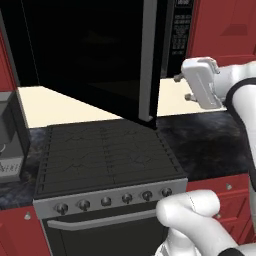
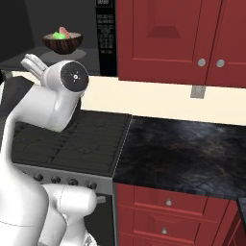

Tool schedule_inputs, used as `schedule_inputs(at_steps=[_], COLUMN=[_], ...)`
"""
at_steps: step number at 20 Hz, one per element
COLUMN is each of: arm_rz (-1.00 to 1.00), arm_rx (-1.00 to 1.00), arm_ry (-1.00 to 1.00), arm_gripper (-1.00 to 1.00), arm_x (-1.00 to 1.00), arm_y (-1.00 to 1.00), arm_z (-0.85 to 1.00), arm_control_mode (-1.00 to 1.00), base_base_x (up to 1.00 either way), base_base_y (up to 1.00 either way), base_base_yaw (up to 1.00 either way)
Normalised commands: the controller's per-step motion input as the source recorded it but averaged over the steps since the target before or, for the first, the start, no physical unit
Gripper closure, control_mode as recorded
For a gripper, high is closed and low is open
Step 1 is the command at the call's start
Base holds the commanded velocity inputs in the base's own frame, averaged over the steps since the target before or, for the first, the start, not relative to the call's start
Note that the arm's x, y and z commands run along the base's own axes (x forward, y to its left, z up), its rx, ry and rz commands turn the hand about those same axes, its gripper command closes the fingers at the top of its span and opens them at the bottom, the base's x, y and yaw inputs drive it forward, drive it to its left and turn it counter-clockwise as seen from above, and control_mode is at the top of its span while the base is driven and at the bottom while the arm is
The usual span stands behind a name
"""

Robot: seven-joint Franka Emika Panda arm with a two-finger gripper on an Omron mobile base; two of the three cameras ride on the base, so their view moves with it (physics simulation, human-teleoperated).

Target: The microwave is finished heating the steak and corn. Take the bowl containing the food and place it on the dining counter.

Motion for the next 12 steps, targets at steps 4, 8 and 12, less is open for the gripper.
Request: schedule_inputs(at_steps=[4,8,12], arm_rz=[0.24,0.3,0.36], arm_rx=[0.07,0.15,0.21], arm_ry=[0.24,0.2,0.16], arm_gripper=[-1.0,-1.0,-1.0], arm_x=[0.06,0.0,-0.1], arm_y=[1.0,1.0,1.0], arm_z=[0.0,0.0,0.0], arm_control_mode=[-1.0,-1.0,-1.0], base_base_x=[0.0,0.0,0.0], base_base_y=[0.0,0.0,0.0], base_base_yaw=[0.0,0.0,0.0])
